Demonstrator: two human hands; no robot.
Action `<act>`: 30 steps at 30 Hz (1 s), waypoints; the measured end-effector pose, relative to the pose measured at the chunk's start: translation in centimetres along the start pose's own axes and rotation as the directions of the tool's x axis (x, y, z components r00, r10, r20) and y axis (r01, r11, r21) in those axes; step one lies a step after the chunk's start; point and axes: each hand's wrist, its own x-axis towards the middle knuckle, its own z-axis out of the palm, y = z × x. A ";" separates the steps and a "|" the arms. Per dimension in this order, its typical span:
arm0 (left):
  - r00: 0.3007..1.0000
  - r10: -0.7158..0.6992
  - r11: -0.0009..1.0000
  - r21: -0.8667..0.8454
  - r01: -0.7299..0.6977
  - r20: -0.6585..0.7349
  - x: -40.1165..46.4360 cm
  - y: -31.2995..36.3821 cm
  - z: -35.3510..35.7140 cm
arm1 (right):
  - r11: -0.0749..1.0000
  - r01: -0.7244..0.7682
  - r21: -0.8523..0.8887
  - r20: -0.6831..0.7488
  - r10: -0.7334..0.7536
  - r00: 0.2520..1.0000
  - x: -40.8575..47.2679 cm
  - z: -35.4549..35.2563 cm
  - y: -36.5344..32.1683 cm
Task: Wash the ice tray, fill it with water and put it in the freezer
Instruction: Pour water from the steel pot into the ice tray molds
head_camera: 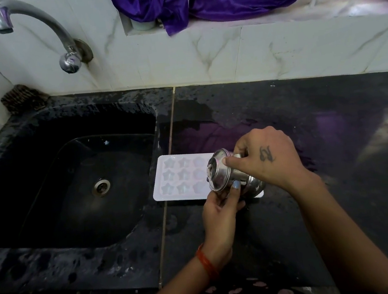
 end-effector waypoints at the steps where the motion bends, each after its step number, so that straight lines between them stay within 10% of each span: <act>1: 1.000 0.005 1.000 0.004 -0.005 0.000 0.0 0.0 0.0 | 1.000 -0.001 0.004 -0.002 0.001 1.000 0.0 0.0 0.1; 17: 0.987 0.156 0.958 0.251 -0.141 -0.040 0.1 -0.8 0.4 | 0.948 -0.127 0.292 0.011 0.130 0.991 -1.4 -0.3 2.9; 30: 0.998 -0.023 0.997 0.079 0.019 0.060 -0.7 -1.0 1.8 | 0.996 -0.078 0.048 -0.011 0.078 0.997 -1.7 -1.1 2.8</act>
